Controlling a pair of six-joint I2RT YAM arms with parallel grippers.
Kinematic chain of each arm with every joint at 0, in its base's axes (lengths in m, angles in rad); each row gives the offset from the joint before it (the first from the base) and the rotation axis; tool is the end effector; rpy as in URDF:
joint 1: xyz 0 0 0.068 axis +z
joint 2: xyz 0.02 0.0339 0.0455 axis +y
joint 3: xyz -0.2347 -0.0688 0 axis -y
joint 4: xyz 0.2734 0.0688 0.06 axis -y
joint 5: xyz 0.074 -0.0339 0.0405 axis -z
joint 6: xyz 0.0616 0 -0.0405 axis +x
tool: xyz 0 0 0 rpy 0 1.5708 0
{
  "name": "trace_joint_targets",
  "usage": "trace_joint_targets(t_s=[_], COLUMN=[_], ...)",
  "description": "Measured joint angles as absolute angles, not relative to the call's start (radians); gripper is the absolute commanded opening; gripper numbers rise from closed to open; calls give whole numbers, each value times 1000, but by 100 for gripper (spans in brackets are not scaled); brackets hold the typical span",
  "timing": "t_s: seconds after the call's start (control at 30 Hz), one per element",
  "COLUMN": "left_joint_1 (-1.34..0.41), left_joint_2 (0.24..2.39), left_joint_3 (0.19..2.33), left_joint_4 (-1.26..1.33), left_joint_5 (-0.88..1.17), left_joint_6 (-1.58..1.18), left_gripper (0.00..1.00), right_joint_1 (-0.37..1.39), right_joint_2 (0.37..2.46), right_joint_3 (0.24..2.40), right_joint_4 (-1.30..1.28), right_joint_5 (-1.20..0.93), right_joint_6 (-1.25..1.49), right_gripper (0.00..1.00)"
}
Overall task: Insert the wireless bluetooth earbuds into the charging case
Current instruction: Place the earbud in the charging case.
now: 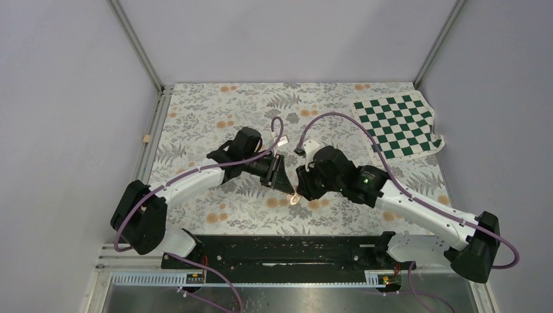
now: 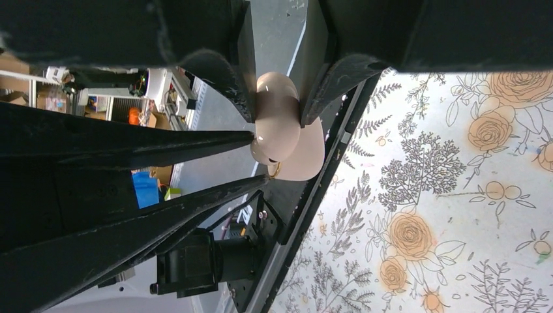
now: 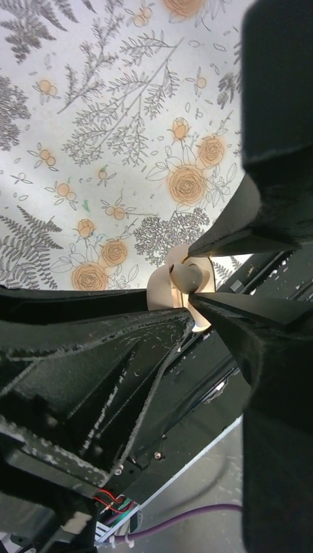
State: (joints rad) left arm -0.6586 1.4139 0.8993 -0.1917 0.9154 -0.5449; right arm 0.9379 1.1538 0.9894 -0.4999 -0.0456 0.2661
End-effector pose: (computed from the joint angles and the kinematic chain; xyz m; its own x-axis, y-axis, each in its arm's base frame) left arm 0.2356 -0.2441 0.1906 -0.8795 0.2812 -0.3839 0.4609 0.3024 -0.8344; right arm 0.1818 0.2526 0.2590 -0.5692 -0.3318 -0.7522 -0.7017 0.6729 0.2342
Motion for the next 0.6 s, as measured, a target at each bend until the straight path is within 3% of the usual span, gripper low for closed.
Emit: trace_joint_targets(t_s=[0.6], left_joint_1=[-657], left_joint_2=[1443], left_joint_3=[942], left_joint_4=[-281], left_joint_5=[992], left_joint_6=[-523], left_gripper=[0], right_joint_1=[940], right_joint_2=[970], right_joint_3=[796], right_joint_4=[-341], right_joint_5=[-99], right_joint_6=[83], right_gripper=[36])
